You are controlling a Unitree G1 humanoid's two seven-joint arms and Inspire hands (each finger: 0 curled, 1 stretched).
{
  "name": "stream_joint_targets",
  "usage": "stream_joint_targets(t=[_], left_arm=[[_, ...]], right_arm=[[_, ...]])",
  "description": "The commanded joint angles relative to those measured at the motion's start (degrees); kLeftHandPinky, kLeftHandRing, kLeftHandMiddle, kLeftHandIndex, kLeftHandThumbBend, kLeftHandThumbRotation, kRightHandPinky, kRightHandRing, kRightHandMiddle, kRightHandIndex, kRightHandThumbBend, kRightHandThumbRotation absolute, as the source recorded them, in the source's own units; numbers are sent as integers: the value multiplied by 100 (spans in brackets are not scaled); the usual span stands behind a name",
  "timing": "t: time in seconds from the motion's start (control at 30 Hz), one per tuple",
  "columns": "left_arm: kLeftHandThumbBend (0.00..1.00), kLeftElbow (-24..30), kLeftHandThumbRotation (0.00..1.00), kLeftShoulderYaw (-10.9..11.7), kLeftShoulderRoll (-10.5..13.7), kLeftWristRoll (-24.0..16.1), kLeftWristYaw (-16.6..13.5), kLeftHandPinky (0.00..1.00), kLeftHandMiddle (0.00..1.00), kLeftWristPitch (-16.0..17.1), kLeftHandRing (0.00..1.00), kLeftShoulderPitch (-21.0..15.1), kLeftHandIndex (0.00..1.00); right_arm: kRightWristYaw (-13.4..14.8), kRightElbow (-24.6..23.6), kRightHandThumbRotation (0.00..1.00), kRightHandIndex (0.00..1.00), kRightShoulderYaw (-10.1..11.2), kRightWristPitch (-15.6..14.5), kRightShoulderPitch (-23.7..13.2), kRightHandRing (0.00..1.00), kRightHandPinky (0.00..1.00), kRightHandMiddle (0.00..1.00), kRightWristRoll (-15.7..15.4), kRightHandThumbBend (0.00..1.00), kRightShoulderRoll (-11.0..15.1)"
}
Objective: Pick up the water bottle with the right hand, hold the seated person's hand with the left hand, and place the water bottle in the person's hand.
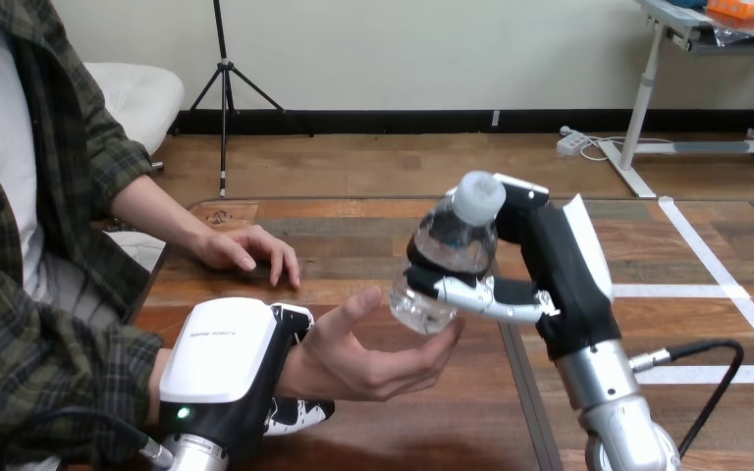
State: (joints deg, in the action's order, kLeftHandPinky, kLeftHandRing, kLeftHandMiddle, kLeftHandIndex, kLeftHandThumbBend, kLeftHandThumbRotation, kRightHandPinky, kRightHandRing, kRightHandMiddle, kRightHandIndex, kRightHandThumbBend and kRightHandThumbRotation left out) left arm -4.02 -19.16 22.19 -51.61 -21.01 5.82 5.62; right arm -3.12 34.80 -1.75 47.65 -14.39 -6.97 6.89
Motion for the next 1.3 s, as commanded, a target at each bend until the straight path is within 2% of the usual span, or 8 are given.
stream_joint_targets(t=[0.0, 1.27], left_arm=[[85, 219, 0, -69, -74, 98, 18, 32, 36, 170, 33, -80, 34], [86, 177, 0, -50, -104, 163, 32, 32, 36, 210, 33, -120, 34]], right_arm=[[-85, -403, 0, 47, -33, 137, -101, 42, 39, 46, 108, 70, 14], [-644, -753, 0, 47, -339, 200, 495, 39, 36, 44, 149, 71, 8]])
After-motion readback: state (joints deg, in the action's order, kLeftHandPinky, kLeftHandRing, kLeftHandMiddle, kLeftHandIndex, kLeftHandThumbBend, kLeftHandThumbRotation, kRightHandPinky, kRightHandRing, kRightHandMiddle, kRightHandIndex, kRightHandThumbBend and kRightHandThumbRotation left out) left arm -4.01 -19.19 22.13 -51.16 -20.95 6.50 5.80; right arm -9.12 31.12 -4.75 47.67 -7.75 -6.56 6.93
